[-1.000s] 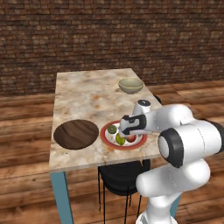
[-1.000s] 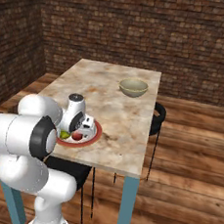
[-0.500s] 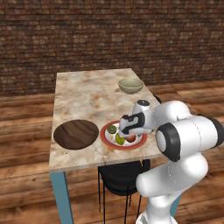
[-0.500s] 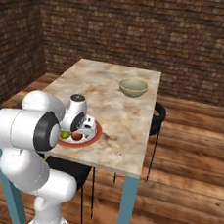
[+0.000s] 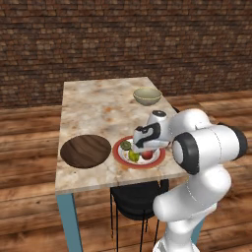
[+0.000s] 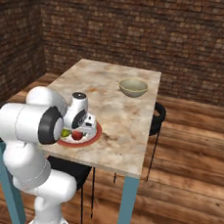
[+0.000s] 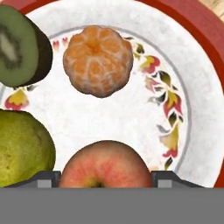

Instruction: Take the fruits from the plate on the dining counter and place two fruits in each bowl.

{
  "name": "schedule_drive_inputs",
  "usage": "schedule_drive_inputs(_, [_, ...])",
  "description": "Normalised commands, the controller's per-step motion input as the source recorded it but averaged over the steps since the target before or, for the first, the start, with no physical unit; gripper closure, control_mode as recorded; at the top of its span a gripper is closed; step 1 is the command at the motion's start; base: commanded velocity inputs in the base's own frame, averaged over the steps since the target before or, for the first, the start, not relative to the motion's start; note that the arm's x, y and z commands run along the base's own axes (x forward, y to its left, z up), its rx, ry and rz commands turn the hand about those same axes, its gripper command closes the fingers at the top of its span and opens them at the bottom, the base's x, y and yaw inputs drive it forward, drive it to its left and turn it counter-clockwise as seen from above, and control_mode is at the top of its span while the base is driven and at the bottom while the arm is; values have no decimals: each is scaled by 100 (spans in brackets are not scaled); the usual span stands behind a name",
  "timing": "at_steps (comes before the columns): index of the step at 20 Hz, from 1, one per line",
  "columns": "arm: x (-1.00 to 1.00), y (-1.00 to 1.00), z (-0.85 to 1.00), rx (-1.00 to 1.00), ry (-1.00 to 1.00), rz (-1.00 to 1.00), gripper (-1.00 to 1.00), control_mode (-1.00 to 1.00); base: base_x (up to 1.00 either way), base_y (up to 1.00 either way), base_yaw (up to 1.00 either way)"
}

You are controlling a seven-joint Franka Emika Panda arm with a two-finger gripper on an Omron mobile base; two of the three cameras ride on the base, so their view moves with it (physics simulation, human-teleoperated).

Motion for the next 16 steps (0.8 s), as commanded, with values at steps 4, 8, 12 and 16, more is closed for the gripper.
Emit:
schedule_drive_inputs(4, [-28,0,24,0,-2,1,100,-100,0,0,0])
schedule_drive_inputs(8, [-57,1,98,0,-3,-4,100,-100,0,0,0])
schedule_drive_inputs(12, [-37,55,100,-2,-7,-3,100,-100,0,0,0])
schedule_drive_inputs(16, [0,100,56,0,-3,1,100,-100,0,0,0])
